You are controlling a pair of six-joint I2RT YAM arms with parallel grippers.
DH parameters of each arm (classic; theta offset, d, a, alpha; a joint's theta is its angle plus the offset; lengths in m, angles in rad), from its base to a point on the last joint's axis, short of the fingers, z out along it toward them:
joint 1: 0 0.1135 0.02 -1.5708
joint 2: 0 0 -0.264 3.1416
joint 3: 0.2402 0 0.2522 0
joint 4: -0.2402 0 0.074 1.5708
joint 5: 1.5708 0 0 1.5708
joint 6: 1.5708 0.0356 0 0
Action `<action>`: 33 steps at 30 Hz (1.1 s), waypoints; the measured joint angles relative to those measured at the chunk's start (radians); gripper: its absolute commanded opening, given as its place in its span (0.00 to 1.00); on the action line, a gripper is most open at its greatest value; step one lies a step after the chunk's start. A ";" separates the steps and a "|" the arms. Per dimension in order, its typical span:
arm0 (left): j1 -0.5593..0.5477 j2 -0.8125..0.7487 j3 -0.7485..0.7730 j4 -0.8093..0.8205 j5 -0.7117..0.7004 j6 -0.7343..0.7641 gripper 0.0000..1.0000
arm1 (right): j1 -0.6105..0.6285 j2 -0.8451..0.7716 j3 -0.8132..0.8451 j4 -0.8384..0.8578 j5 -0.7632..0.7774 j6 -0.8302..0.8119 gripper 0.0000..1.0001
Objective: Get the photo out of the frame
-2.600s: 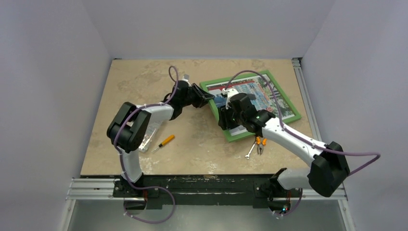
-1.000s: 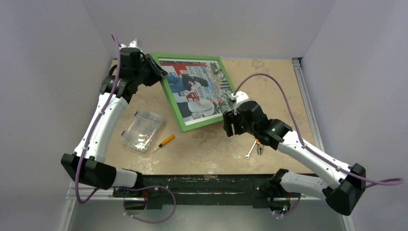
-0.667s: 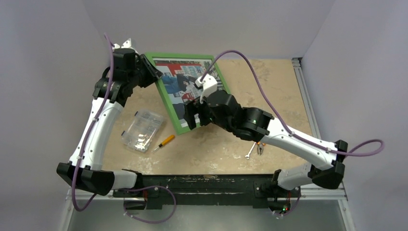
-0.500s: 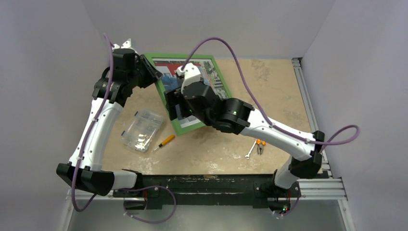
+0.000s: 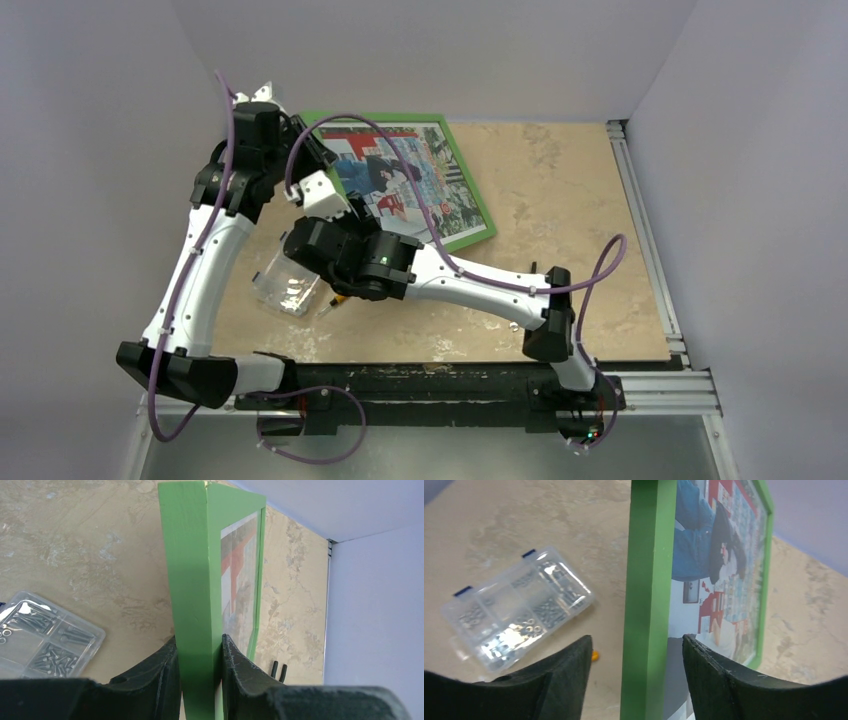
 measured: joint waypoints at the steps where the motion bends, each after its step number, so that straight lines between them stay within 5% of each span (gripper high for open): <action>1: 0.000 -0.001 0.000 -0.001 0.000 0.000 0.00 | 0.002 0.013 0.000 -0.001 0.029 -0.013 0.57; 7: 0.000 -0.008 -0.001 -0.007 0.003 0.000 0.00 | 0.005 0.062 -0.001 0.018 0.166 -0.090 0.46; 14: 0.000 -0.016 -0.001 -0.016 -0.002 -0.025 0.00 | 0.016 0.064 -0.028 0.108 0.252 -0.188 0.00; 17: 0.000 -0.026 -0.001 -0.018 -0.009 -0.029 0.03 | 0.022 0.064 -0.031 0.136 0.264 -0.213 0.00; 19: 0.001 -0.032 0.000 -0.019 -0.015 -0.029 0.23 | 0.026 0.063 -0.042 0.172 0.274 -0.235 0.00; 23: 0.004 -0.042 0.009 -0.042 -0.034 -0.001 0.84 | 0.032 0.033 -0.126 0.312 0.290 -0.341 0.00; 27: 0.024 -0.055 0.080 -0.102 -0.043 0.064 0.96 | 0.014 -0.003 -0.181 0.375 0.271 -0.488 0.00; 33: 0.118 -0.119 0.165 -0.138 -0.054 0.125 1.00 | -0.056 -0.024 -0.161 0.322 0.195 -0.544 0.00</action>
